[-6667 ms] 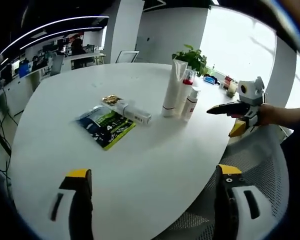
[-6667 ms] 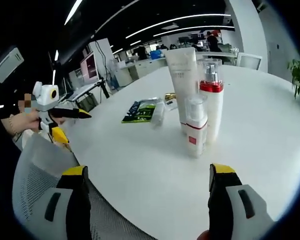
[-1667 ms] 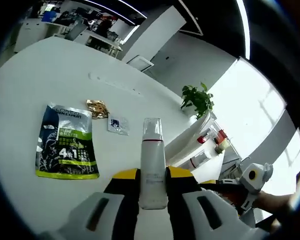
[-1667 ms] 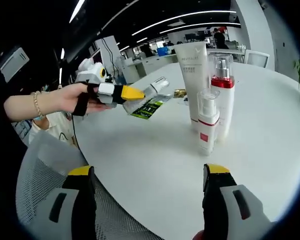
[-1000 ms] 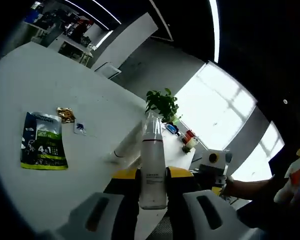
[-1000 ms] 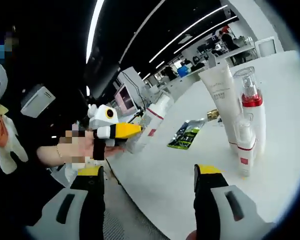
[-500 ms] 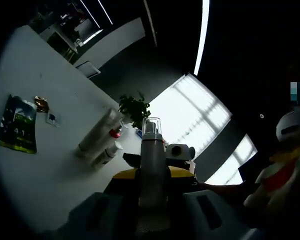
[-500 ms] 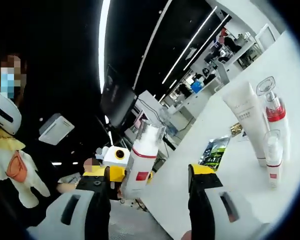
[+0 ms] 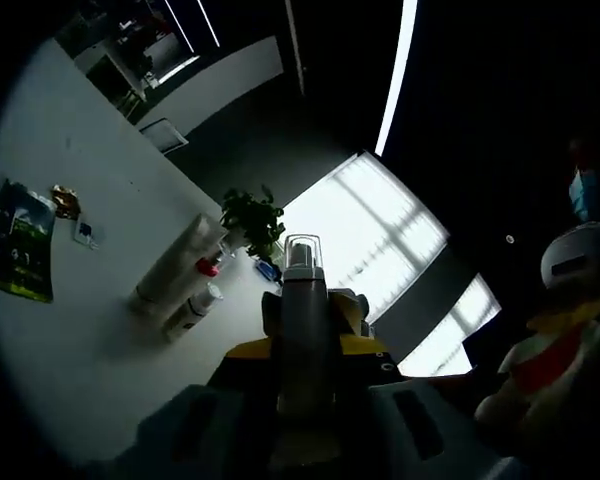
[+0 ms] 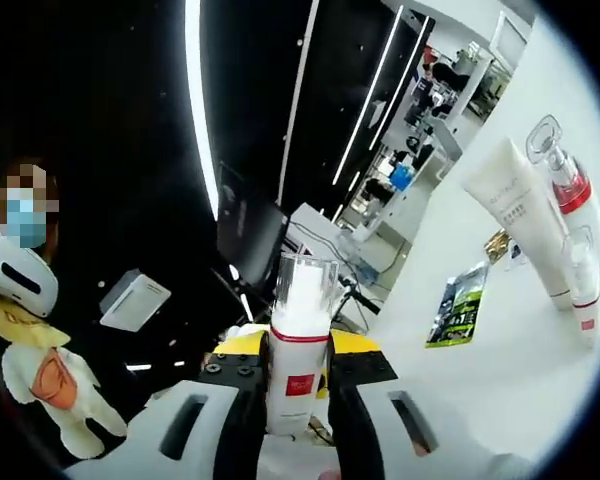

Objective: Arrange the skincare products in the storage area until every visible bottle or jar stands upright without overlapping.

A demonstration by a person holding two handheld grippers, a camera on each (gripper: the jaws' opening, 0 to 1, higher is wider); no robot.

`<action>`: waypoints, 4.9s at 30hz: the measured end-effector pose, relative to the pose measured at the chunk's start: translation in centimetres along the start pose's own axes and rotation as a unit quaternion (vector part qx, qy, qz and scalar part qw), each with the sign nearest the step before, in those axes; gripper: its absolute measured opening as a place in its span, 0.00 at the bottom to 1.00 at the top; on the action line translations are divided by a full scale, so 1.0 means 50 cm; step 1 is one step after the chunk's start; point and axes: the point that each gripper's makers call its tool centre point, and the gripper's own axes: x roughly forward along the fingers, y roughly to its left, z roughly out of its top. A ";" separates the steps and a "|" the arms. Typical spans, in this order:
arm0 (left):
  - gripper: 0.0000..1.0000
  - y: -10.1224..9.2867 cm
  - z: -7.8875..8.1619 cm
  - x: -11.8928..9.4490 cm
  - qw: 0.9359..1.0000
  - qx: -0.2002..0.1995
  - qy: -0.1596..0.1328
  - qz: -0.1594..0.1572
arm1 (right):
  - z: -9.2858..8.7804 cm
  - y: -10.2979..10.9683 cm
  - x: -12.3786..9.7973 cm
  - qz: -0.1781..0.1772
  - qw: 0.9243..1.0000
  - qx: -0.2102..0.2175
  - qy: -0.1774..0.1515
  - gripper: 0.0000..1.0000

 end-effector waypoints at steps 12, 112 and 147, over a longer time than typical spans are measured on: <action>0.22 0.068 0.030 0.004 0.962 0.211 0.027 0.173 | 0.014 -0.046 0.009 -0.181 0.979 -0.095 0.025 0.21; 0.21 0.045 -0.060 0.110 0.833 0.452 0.318 -0.025 | 0.001 -0.010 -0.060 -0.018 0.866 -0.407 0.291 0.20; 0.20 0.216 -0.162 0.160 0.830 0.442 0.339 -0.013 | -0.064 -0.192 -0.114 -0.111 0.850 -0.386 0.340 0.22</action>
